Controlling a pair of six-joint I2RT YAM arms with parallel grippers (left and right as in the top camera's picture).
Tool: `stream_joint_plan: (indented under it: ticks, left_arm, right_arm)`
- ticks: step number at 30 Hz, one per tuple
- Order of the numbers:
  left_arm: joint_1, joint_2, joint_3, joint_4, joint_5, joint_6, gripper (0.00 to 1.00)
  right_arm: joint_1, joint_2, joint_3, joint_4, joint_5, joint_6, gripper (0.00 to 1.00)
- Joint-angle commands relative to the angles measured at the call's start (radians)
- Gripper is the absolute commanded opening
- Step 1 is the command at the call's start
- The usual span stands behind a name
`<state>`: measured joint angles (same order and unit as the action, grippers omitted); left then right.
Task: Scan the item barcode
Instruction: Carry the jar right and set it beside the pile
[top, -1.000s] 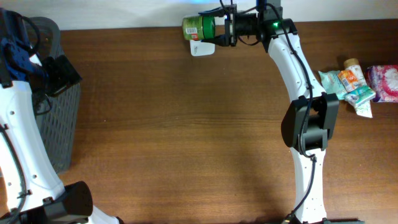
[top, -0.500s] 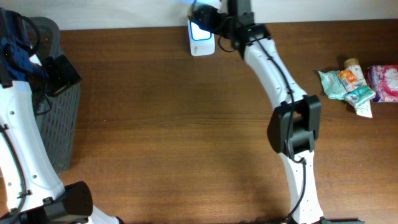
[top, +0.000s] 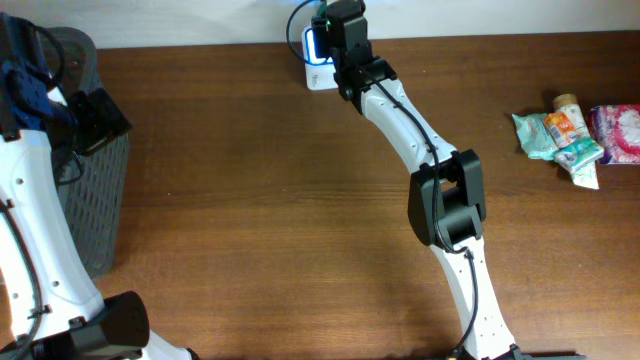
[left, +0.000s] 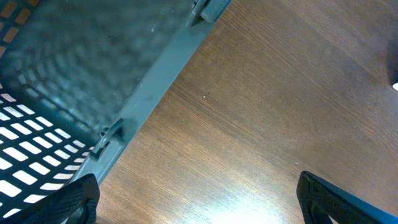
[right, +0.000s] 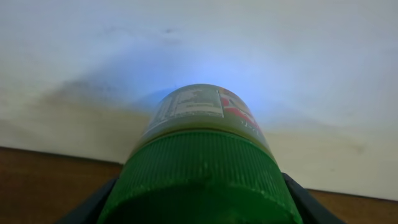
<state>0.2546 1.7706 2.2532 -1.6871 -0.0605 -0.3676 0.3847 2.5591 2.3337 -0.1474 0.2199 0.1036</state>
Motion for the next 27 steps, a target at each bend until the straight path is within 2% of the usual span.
stream_joint_plan:
  ticks: [1,5,9,13,18,20,24,27]
  left_arm:
    - [0.004,-0.021,-0.001,-0.001,-0.008,-0.013,0.99]
    - [0.004,-0.021,-0.001,-0.001,-0.008,-0.014,0.99]
    - [0.004,-0.021,-0.001,-0.001,-0.008,-0.013,0.99]
    - [0.004,-0.021,-0.001,-0.001,-0.008,-0.014,0.99]
    - [0.004,-0.021,-0.001,-0.001,-0.008,-0.013,0.99]
    - [0.004,-0.021,-0.001,-0.001,-0.008,-0.014,0.99]
    - [0.004,-0.021,-0.001,-0.001,-0.008,-0.014,0.99]
    - [0.004,-0.021,-0.001,-0.001,-0.008,-0.014,0.99]
  right_arm:
    - [0.003,-0.014,0.023,0.005,-0.021,0.063,0.53]
    - [0.001,-0.029,0.023,0.005,-0.021,0.062,0.55]
    - [-0.013,-0.138,0.023,-0.072,-0.021,0.063,0.56]
    - [-0.085,-0.266,0.023,-0.32,-0.023,0.136,0.57]
    - [-0.279,-0.317,0.023,-0.758,-0.031,0.148,0.54]
    - [-0.349,-0.306,0.021,-0.862,-0.029,0.148,0.54]
    - [-0.489,-0.267,0.016,-0.946,-0.028,0.143,0.58]
    - [-0.584,-0.233,-0.024,-0.914,-0.045,0.138,0.58]
